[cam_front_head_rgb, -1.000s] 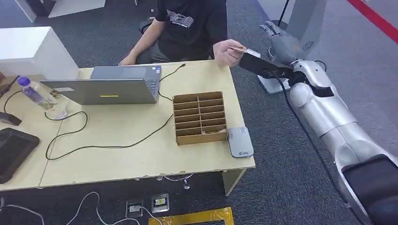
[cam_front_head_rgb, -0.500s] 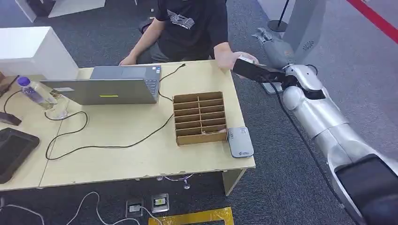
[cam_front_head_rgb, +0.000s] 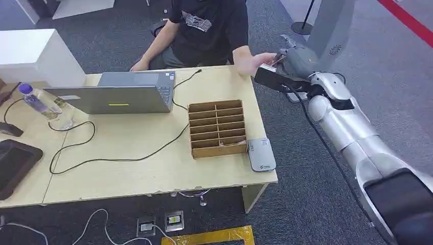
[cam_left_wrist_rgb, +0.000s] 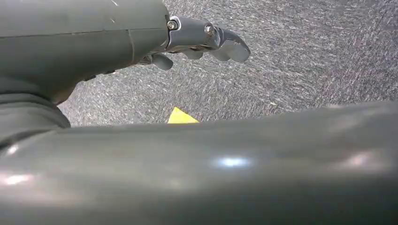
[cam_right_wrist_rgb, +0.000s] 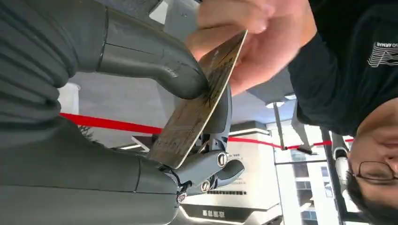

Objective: Pass the card to the sensor for recognition and then transmit it.

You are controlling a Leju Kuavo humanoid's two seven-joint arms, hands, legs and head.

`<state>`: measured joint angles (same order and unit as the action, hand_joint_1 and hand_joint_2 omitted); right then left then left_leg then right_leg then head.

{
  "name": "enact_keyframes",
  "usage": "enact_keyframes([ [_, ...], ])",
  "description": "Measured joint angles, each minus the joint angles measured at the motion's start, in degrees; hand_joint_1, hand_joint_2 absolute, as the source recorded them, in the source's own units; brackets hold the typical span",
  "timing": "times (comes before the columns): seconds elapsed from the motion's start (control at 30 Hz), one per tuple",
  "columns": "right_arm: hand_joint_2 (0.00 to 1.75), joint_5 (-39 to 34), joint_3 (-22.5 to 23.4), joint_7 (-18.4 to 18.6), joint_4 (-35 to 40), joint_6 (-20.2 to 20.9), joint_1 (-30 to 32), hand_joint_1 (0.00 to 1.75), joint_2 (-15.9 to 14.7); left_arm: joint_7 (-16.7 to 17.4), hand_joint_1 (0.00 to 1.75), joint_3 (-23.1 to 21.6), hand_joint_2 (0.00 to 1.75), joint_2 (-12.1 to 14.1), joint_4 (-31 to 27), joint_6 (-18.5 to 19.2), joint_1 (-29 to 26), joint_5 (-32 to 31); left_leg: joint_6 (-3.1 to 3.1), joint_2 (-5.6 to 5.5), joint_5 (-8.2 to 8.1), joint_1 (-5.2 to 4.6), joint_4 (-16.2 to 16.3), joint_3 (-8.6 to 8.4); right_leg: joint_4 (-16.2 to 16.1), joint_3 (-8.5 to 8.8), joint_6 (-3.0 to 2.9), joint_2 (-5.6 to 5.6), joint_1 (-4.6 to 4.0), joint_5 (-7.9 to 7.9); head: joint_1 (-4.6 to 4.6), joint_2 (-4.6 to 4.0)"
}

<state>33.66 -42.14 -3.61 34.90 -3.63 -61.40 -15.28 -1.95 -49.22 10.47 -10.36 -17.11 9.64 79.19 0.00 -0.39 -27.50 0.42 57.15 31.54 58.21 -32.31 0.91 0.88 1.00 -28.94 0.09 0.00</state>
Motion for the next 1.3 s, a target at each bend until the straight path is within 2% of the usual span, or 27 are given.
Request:
enact_keyframes([
  [0.27,1.75,0.7,0.0,-0.6,-0.5,0.0,0.2,1.75,0.0,0.0,0.0,0.0,0.0,0.0,0.0,0.0,0.0,-0.2,0.0,0.0,0.0,0.0,0.0,0.0,0.0,0.0,0.0,0.0,0.0,0.0,0.02,0.0],
  [0.37,1.75,3.1,-0.1,-0.9,-0.3,-0.4,1.2,1.75,0.1,0.0,0.0,0.0,0.0,0.0,0.0,-0.2,-0.2,-0.2,0.0,0.0,0.0,0.0,0.0,-0.01,0.0,0.0,0.0,0.0,0.0,0.0,0.0,0.0],
  [0.5,1.75,6.4,-0.4,0.7,2.3,-0.6,4.4,1.75,-0.5,0.0,0.0,0.0,0.0,0.0,0.0,-0.6,-0.6,0.0,0.0,0.01,0.0,0.0,0.0,-0.06,0.0,-0.01,-0.01,-0.01,-0.01,-0.01,0.0,0.0],
  [0.63,1.75,6.5,-0.3,4.0,7.7,0.0,9.8,1.75,-3.4,0.0,0.0,0.0,0.0,0.0,0.0,-1.1,-1.1,0.0,0.0,-0.03,-0.01,0.0,0.0,-0.04,-0.1,0.02,-0.01,0.01,-0.01,-0.01,0.02,0.0],
  [0.9,1.75,4.7,1.4,9.5,21.1,3.6,20.3,1.75,-11.8,0.0,0.0,0.0,0.0,0.1,0.0,-1.5,-1.3,0.2,0.0,0.0,-0.06,0.0,0.0,-0.03,-0.1,0.03,0.0,0.0,0.0,0.0,0.0,0.0],
  [1.1,1.75,3.9,2.4,10.6,27.1,3.5,24.9,1.75,-14.8,0.0,0.0,0.0,0.0,0.0,0.0,-1.7,-1.3,0.5,0.0,0.05,-0.06,0.03,0.0,-0.06,-0.1,0.03,0.0,-0.01,-0.03,0.0,0.0,0.0],
  [1.3,1.75,3.0,2.9,10.8,29.7,3.4,27.7,1.75,-16.0,0.0,0.0,0.0,0.0,-0.1,0.0,-1.7,-1.3,0.5,0.0,0.06,-0.06,0.03,0.0,-0.05,-0.1,0.04,0.0,-0.01,-0.03,0.0,0.02,0.0],
])
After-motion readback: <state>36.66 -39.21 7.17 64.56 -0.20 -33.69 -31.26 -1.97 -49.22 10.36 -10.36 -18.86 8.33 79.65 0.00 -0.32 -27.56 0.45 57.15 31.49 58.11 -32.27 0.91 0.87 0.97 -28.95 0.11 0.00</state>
